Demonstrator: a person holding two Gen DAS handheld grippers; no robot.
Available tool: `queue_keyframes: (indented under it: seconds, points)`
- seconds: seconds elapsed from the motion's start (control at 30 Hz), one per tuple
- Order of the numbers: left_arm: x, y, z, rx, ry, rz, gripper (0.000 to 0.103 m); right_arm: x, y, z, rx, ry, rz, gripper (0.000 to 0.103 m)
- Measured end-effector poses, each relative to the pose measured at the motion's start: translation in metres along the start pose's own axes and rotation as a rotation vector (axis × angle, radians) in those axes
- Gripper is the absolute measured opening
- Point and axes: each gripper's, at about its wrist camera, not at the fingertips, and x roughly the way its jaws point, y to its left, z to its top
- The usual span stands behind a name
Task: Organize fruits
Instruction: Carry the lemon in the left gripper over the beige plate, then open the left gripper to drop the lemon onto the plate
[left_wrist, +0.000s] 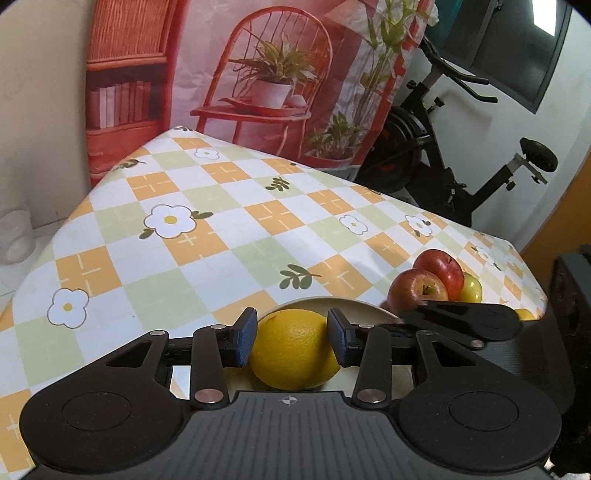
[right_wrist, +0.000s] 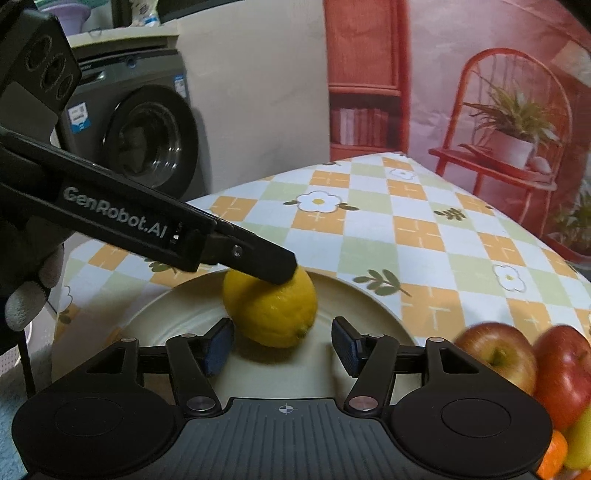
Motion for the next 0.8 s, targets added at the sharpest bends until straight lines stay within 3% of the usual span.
queue_keyframes:
  seconds: [0.17, 0.53, 0.8]
  points:
    - [-0.002, -0.008, 0.000, 0.035, -0.025, 0.061, 0.045, -0.021, -0.003, -0.007, 0.009, -0.040, -0.028, 0.055]
    - [0.004, -0.021, 0.002, 0.036, -0.035, 0.109, 0.049, -0.059, -0.018, -0.024, 0.067, -0.096, -0.094, 0.055]
    - [-0.004, -0.026, -0.001, 0.040, -0.059, 0.165, 0.052, -0.103, -0.030, -0.049, 0.099, -0.198, -0.161, 0.055]
